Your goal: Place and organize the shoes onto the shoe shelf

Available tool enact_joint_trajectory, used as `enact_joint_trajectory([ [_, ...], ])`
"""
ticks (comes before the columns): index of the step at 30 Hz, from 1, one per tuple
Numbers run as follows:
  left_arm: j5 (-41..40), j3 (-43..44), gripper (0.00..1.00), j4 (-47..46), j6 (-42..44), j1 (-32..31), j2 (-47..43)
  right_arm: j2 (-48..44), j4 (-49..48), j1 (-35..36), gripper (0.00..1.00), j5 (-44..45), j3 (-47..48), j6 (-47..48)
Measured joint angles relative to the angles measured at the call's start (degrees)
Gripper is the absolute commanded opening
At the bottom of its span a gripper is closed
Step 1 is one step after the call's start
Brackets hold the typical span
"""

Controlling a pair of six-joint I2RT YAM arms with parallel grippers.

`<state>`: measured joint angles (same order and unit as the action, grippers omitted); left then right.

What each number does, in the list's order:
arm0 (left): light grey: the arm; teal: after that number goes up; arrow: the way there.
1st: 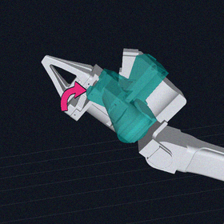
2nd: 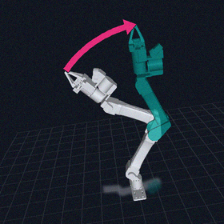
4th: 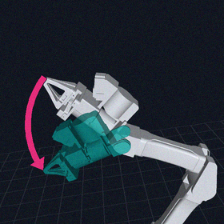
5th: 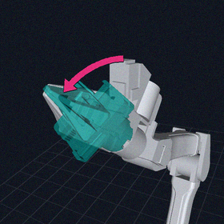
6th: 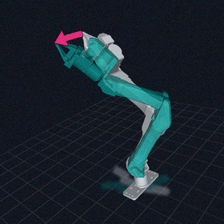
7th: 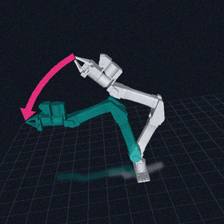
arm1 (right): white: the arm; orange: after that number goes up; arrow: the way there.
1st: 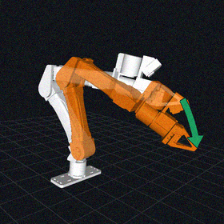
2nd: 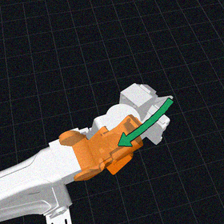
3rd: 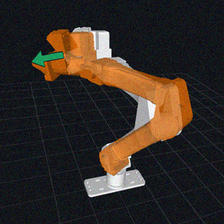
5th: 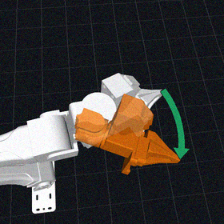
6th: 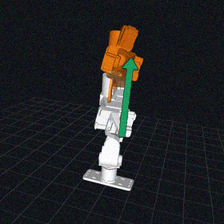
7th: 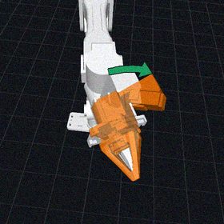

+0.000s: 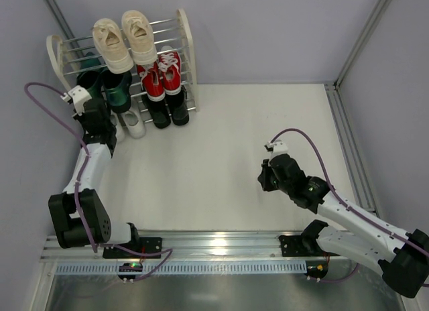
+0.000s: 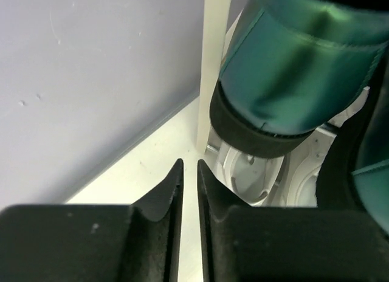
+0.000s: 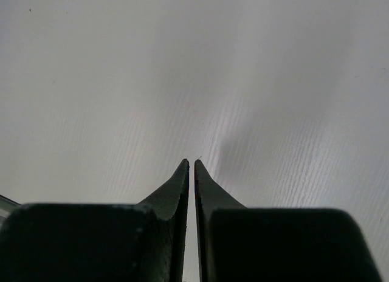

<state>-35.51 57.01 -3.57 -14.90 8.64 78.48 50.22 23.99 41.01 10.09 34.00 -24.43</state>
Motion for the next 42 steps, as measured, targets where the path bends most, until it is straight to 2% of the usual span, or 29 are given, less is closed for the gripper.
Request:
enact_joint_trajectory([
  [7,-0.11,0.17,0.22,9.18,-4.79,0.0,-0.24,-1.46,-0.13,0.0,0.08,-0.2,-0.39,-0.81],
  [15,3.65,-0.09,0.09,18.56,-10.88,-0.17,-2.84,-2.99,-0.22,0.0,0.08,-0.42,-2.03,-1.49],
  [17,5.31,-1.6,0.0,19.5,-12.96,-0.81,-6.8,-3.06,-0.2,0.0,0.08,-0.55,-2.21,-1.66],
  [20,7.08,-4.92,0.0,21.2,-15.08,-3.56,-14.45,-3.15,-0.24,0.0,0.08,-0.74,-2.25,-1.92],
  [25,12.87,-9.68,0.0,22.8,-17.55,-12.15,-26.45,-3.85,0.0,0.0,0.09,-0.52,-2.67,-2.49],
  [26,14.4,-10.19,0.0,22.86,-17.7,-13.38,-27.87,-4.17,0.28,0.0,0.13,-0.31,-2.67,-2.54],
  [27,17.03,-10.73,0.04,23.12,-17.79,-15.23,-29.59,-4.52,0.46,0.0,0.16,-0.07,-2.67,-2.67],
  [29,20.68,-10.99,0.25,23.54,-18.05,-17.94,-31.69,-5.4,1.05,0.0,0.45,0.48,-2.62,-3.06],
  [30,23.21,-10.99,0.48,23.74,-18.4,-19.12,-32.94,-5.9,1.51,0.0,0.58,0.9,-2.51,-3.13],
  [31,25.0,-10.97,0.57,23.78,-18.34,-21.22,-33.86,-6.29,1.99,0.0,0.85,1.29,-2.23,-3.26],
  [32,27.54,-10.95,0.67,23.87,-18.88,-22.38,-34.64,-6.67,2.6,0.0,0.95,1.7,-1.68,-3.48],
  [33,30.12,-10.86,0.99,24.06,-19.1,-23.34,-35.26,-6.99,3.17,0.0,1.0,2.34,-1.03,-3.3],
  [42,48.61,-9.35,1.0,26.53,-19.56,-25.18,-36.89,-8.39,6.99,0.0,1.0,6.56,7.1,-5.01],
])
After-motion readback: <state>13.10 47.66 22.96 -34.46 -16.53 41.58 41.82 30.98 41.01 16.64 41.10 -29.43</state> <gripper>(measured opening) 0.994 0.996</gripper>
